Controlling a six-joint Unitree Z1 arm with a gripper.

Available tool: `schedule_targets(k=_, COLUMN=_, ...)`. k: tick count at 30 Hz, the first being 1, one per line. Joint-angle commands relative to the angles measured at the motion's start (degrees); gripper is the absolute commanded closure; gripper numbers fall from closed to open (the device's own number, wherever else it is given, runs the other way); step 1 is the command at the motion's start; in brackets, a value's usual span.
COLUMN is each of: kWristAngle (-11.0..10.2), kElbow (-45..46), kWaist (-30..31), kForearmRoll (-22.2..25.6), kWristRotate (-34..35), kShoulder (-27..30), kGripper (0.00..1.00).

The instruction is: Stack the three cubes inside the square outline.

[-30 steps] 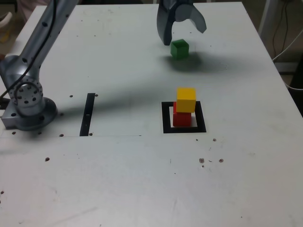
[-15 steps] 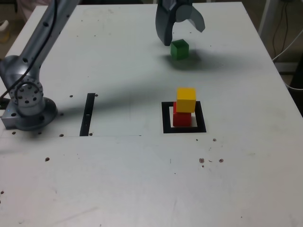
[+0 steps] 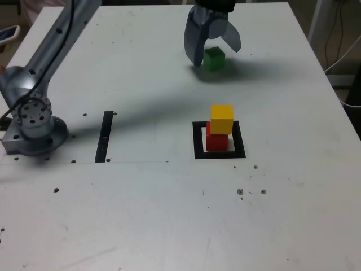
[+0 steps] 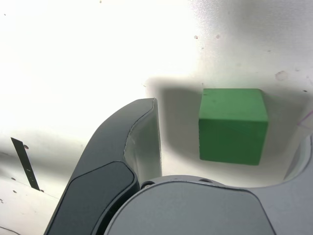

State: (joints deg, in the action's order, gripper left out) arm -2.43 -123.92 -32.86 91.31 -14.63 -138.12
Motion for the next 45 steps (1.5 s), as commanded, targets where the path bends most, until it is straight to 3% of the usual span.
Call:
schedule_targets(k=1, kWristAngle=-0.02, kElbow=0.28, kWaist=-0.07, kForearmRoll=0.33, kWristRotate=-0.12, kShoulder=-0.59, kGripper=0.01)
schedule_targets(k=9, kWristAngle=-0.08, kElbow=0.41, kWaist=0.21, kForearmRoll=-0.64, kWristRotate=-0.13, kShoulder=-1.17, kGripper=0.01)
schedule_targets(k=14, kWristAngle=-0.06, kElbow=0.19, kWaist=0.22, kForearmRoll=-0.22, kWristRotate=-0.02, kShoulder=-1.35, kGripper=0.07)
schedule_targets(k=22, kWristAngle=0.99, kElbow=-0.12, kWaist=-0.02, kForearmRoll=0.19, kWristRotate=0.23, kShoulder=-1.64, kGripper=0.23)
schedule_targets(k=33, kWristAngle=0.54, kElbow=-0.57, kWaist=-0.02, kForearmRoll=-0.12, kWristRotate=0.46, kShoulder=-1.6, kGripper=0.62)
schedule_targets(k=45, kWristAngle=0.53, kElbow=-0.62, kWaist=-0.02, kForearmRoll=-0.07, kWristRotate=0.31, kShoulder=-1.54, kGripper=0.7)
